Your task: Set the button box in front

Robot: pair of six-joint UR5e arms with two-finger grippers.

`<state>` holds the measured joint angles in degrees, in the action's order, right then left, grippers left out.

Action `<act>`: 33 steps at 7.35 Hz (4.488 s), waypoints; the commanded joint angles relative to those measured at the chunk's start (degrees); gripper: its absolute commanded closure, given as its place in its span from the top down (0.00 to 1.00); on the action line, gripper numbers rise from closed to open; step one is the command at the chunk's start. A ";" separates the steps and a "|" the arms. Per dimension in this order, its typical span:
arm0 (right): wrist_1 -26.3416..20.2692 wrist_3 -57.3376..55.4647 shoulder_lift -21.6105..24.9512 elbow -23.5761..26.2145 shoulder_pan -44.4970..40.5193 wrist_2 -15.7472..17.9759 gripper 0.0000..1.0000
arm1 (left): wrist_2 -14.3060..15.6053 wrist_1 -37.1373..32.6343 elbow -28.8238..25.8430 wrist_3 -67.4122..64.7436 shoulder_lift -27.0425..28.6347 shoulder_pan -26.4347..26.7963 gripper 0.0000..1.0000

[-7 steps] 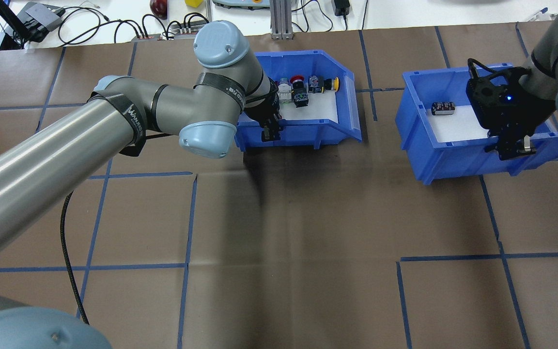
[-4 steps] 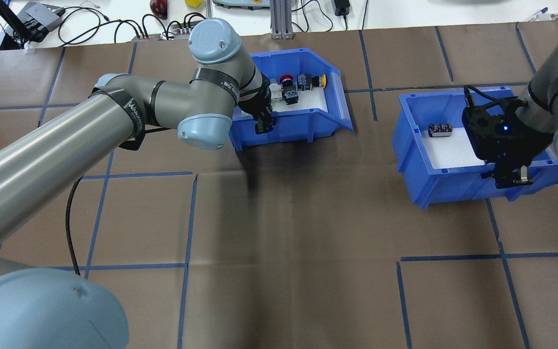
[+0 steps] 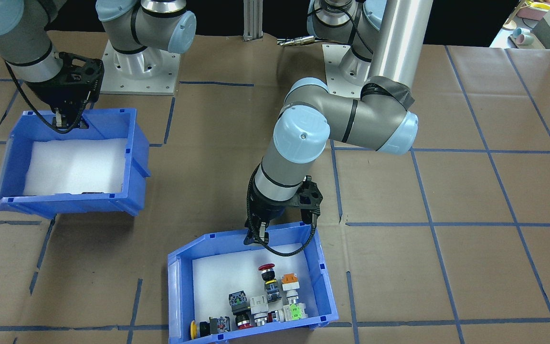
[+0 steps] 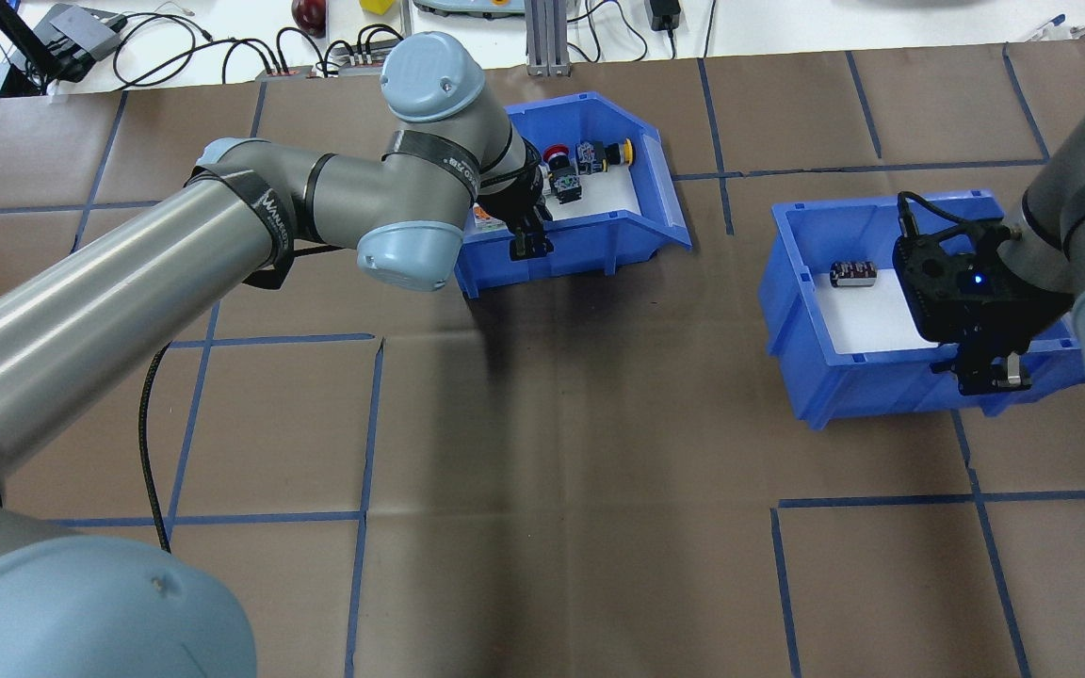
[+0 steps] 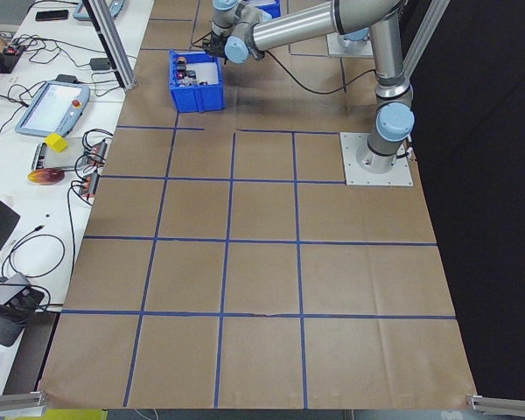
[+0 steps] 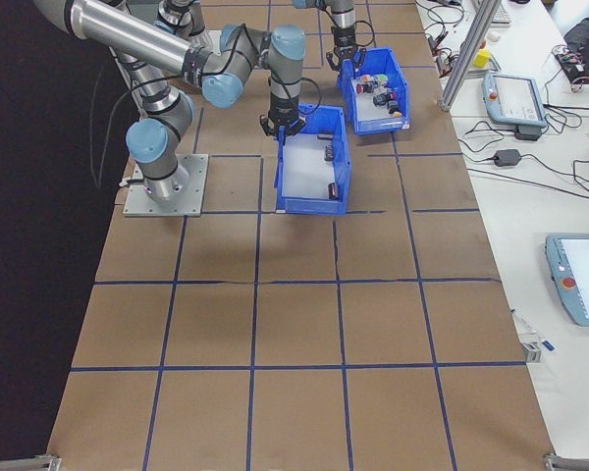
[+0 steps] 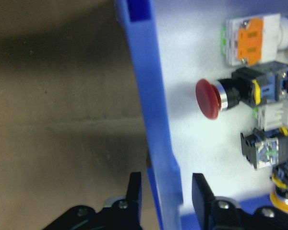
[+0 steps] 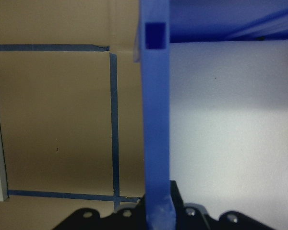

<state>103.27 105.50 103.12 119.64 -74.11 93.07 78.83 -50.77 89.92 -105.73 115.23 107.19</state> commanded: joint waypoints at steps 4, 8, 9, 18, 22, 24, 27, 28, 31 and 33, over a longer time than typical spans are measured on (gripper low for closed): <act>0.09 -11.87 4.72 4.98 -12.15 0.09 0.09 | 12.36 -34.87 -5.80 46.27 -18.86 -1.02 0.78; 2.55 -28.82 4.28 5.34 -28.42 0.09 0.10 | 12.31 -45.81 -3.96 70.19 -26.28 -4.00 1.00; 4.55 -31.73 4.19 6.21 -31.59 0.09 0.10 | 12.31 -47.56 -3.78 74.14 -27.24 -4.62 1.00; 20.56 -48.62 -8.46 7.71 -47.79 0.27 0.11 | 10.47 -49.87 -3.70 107.14 -32.96 -12.71 1.00; 20.83 -48.55 -8.55 7.62 -49.90 0.18 0.99 | 10.64 -49.25 -3.52 107.23 -33.05 -12.80 1.00; 20.57 -48.20 -7.68 6.49 -49.20 0.97 1.00 | 10.64 -49.25 -3.43 107.23 -32.96 -12.97 1.00; 6.47 -48.89 -6.62 -3.68 -45.96 0.97 1.00 | 11.26 -49.77 -3.52 107.23 -33.48 -13.15 1.00; 2.59 -49.07 -6.62 -6.50 -41.42 0.97 1.00 | 11.43 -49.86 -3.43 107.40 -33.49 -13.15 1.00; 1.67 -61.69 -6.62 -9.95 -28.06 0.62 1.00 | 11.52 -50.04 -3.43 107.31 -33.84 -13.15 1.00; 1.41 -72.47 -6.53 -11.52 -19.89 0.27 1.00 | 11.52 -50.04 -3.43 107.31 -33.93 -13.15 1.00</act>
<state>104.87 40.31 96.54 109.32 -99.35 93.59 90.35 -100.80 86.48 1.59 81.36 94.04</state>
